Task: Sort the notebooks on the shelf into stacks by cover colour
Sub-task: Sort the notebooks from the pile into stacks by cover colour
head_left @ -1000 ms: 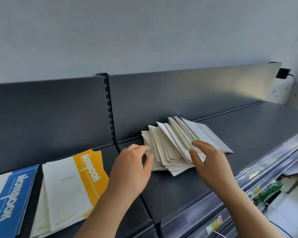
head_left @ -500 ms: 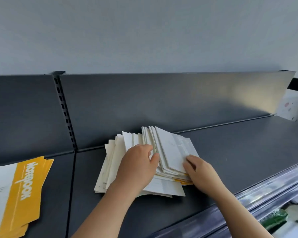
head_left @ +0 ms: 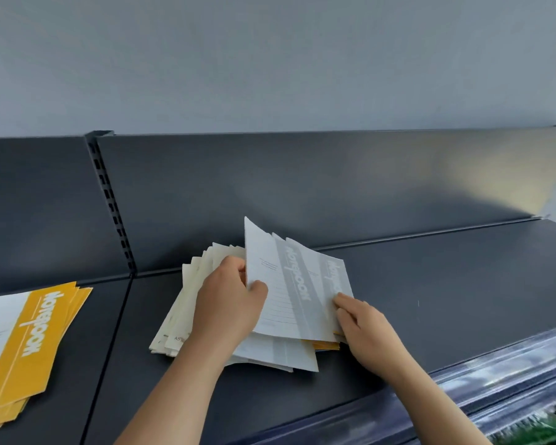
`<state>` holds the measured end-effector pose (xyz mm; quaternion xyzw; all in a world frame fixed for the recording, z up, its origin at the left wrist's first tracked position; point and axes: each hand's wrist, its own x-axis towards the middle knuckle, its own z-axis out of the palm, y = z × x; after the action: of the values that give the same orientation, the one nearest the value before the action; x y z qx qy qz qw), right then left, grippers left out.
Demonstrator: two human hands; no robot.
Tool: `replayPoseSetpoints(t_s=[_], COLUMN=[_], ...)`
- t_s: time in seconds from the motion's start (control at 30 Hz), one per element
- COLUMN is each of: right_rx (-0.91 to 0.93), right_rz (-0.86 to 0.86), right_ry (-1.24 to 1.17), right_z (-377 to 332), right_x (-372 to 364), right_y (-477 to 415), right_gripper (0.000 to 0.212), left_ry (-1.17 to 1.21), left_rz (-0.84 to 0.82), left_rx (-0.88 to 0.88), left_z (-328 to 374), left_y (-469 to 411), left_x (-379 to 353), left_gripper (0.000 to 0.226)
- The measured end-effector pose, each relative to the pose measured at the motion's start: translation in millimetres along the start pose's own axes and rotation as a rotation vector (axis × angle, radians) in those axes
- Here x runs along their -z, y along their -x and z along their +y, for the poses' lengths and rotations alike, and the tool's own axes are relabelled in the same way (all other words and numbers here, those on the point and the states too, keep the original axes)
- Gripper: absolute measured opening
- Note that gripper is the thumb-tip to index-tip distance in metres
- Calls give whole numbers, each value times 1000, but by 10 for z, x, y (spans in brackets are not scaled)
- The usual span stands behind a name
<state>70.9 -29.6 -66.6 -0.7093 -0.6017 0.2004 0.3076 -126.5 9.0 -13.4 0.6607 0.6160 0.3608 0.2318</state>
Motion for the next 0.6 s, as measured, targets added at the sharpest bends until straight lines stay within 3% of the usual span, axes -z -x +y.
replayPoseSetpoints(t_s=[0.13,0.3,0.43,0.6], right_rx=[107,83,86,218], right_rz=[-48,-49,57,22], right_ry=[-102,-269,-147,-48], right_z=[-83,-85,1,-48], right_x=[-53,-45,-72,-139], right_y=[70,91,32,55], right_gripper=[25,32,16,25], left_ry=[28,114,191,250], left_rz=[-3,-68,-70,-115], left_rx=[58,129,144,103], left_z=[26,40,46,20], left_y=[35,73,132,210], left_x=[33,132,147,227], left_gripper=[12,30,26,37])
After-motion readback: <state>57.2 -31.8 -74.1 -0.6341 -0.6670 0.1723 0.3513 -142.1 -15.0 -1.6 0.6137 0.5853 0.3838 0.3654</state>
